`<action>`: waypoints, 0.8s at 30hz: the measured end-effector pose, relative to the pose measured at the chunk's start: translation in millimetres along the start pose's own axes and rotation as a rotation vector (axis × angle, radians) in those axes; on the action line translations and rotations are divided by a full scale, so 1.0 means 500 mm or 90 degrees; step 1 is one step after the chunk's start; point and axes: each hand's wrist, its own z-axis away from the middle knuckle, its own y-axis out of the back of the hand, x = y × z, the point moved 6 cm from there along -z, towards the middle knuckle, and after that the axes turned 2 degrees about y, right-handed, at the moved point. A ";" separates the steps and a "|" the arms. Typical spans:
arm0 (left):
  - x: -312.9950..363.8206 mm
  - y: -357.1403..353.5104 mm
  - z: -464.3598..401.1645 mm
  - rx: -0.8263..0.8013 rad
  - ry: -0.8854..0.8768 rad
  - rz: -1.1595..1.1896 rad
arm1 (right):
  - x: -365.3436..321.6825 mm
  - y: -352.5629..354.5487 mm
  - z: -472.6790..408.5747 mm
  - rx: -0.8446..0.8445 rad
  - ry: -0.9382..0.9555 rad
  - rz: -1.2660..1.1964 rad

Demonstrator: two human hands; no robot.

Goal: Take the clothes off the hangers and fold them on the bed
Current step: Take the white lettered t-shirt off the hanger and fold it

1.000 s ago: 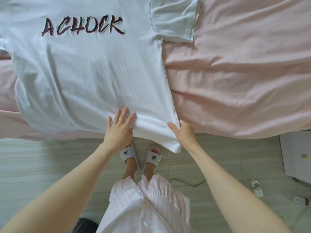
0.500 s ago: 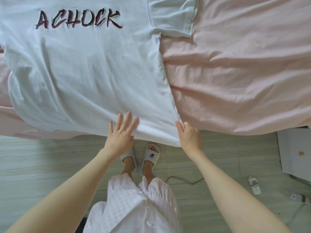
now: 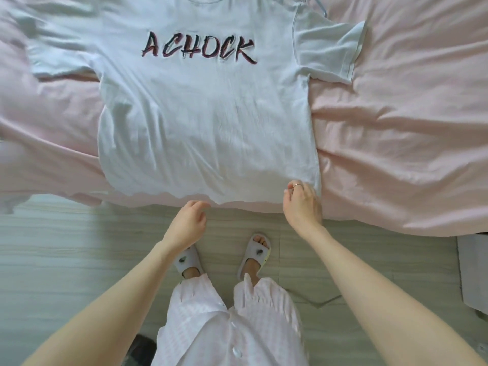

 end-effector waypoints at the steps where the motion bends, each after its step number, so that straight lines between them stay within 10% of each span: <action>1: -0.025 0.037 -0.001 0.053 0.030 0.049 | -0.045 -0.010 -0.004 -0.004 0.033 0.005; 11: -0.305 0.325 -0.042 0.400 0.206 0.226 | -0.367 -0.124 -0.018 -0.101 0.156 0.048; 24: -0.358 0.354 -0.137 0.335 0.141 0.402 | -0.441 -0.183 -0.085 -0.087 0.051 0.078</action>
